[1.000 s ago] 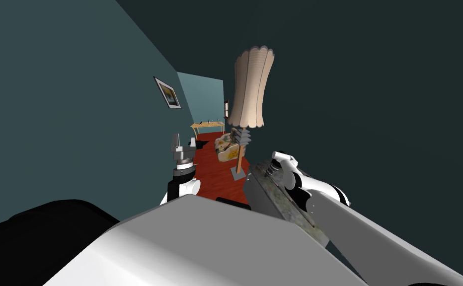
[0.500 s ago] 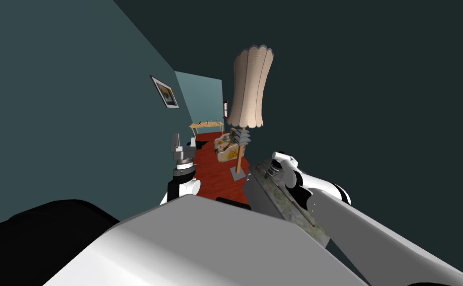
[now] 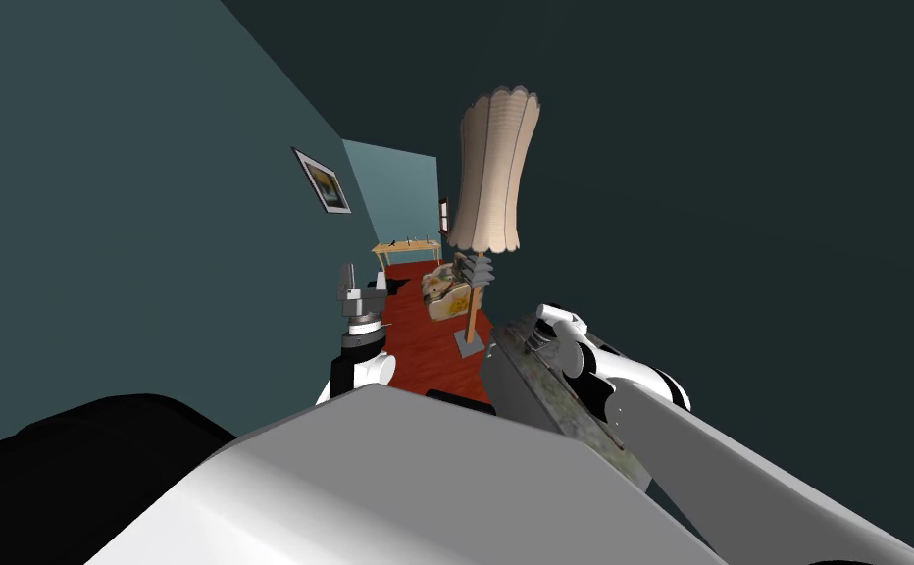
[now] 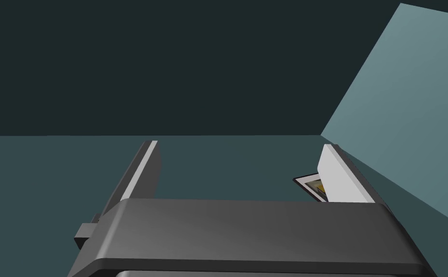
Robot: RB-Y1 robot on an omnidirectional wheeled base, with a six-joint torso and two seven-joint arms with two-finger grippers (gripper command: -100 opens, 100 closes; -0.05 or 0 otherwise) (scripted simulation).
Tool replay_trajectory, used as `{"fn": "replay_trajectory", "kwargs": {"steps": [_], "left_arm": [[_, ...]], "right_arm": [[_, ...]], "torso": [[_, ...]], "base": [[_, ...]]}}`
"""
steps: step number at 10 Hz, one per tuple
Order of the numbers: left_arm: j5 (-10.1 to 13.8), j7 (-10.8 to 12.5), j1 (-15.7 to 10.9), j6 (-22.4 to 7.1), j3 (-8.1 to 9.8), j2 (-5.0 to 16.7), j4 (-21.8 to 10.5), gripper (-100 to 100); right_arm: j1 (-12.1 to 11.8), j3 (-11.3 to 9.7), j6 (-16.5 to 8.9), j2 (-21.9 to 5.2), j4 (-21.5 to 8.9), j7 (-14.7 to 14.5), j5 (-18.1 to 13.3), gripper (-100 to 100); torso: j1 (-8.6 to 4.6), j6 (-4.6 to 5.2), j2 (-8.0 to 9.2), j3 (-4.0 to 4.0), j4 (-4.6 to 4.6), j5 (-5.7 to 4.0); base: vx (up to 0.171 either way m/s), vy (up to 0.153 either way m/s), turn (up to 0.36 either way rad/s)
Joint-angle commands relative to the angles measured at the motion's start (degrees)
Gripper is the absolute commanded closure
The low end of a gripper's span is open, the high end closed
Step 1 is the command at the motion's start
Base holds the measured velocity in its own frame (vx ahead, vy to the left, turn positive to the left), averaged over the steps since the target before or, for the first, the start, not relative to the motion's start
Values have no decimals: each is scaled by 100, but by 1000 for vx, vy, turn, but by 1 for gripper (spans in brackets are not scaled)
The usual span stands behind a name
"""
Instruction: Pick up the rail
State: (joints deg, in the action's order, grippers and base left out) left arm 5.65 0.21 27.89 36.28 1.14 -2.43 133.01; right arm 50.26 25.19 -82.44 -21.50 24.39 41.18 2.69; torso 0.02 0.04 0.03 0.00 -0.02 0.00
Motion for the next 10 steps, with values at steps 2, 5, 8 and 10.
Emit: {"fn": "replay_trajectory", "kwargs": {"steps": [2,5,8,10], "left_arm": [[0,0,0,0,0,0,0,0],[0,0,0,0,0,0,0,0],[0,0,0,0,0,0,0,0],[0,0,0,0,0,0,0,0]], "right_arm": [[3,0,5,-6,3,2,-1,100],[1,1,2,-2,1,4,0,0],[215,15,-187,-72,-26,61,-34,100],[174,16,-225,-61,50,52,-30,0]], "torso": [[4,-4,3,1,-2,-2],[0,-2,1,0,-1,-1],[-5,-2,10,7,4,0],[-1,-1,6,3,1,-1]], "base": [[0,0,0],[0,0,0],[-17,-19,36],[0,0,0]]}}
